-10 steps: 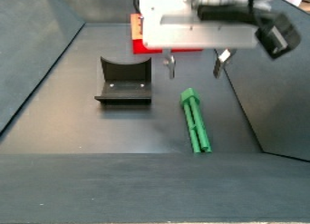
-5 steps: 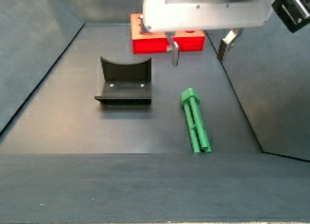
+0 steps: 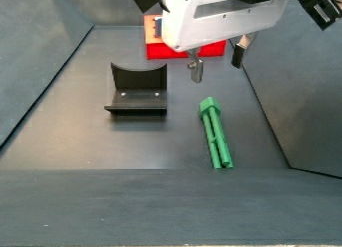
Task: Pick up the 3 prong object. Move up. Rotate the 3 prong object. Place the 3 prong object on the fixture. Regrasp the 3 prong object. Move to above the board. Insert the 3 prong object.
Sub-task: Rotate the 3 prong object.
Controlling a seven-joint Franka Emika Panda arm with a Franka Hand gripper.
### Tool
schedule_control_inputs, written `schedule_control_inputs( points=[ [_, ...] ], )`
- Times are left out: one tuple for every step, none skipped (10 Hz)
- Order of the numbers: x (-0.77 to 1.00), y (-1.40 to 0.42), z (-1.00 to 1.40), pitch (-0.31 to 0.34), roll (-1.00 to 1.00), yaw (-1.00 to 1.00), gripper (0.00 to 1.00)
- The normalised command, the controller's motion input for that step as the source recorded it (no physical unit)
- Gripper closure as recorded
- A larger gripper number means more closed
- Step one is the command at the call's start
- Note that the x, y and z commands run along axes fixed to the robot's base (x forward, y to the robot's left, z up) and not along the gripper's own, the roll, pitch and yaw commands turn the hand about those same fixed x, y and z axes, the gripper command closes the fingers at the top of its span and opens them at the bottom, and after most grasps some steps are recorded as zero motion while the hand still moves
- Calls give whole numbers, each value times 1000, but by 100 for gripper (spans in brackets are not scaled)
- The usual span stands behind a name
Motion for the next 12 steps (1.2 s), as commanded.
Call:
schedule_control_inputs(
  points=[
    [23,0,-43,-1,0,1000,0],
    [23,0,-40,-1,0,1000,0],
    [23,0,-40,-1,0,1000,0],
    [23,0,-39,-1,0,1000,0],
    [23,1,-39,-1,0,1000,0],
    [23,1,-39,-1,0,1000,0],
    [23,1,-38,-1,0,1000,0],
    [23,1,-38,-1,0,1000,0],
    [23,1,-38,-1,0,1000,0],
    [23,1,-38,-1,0,1000,0],
    [23,1,-38,-1,1,1000,0],
    [23,1,-38,-1,1,1000,0]
  ],
)
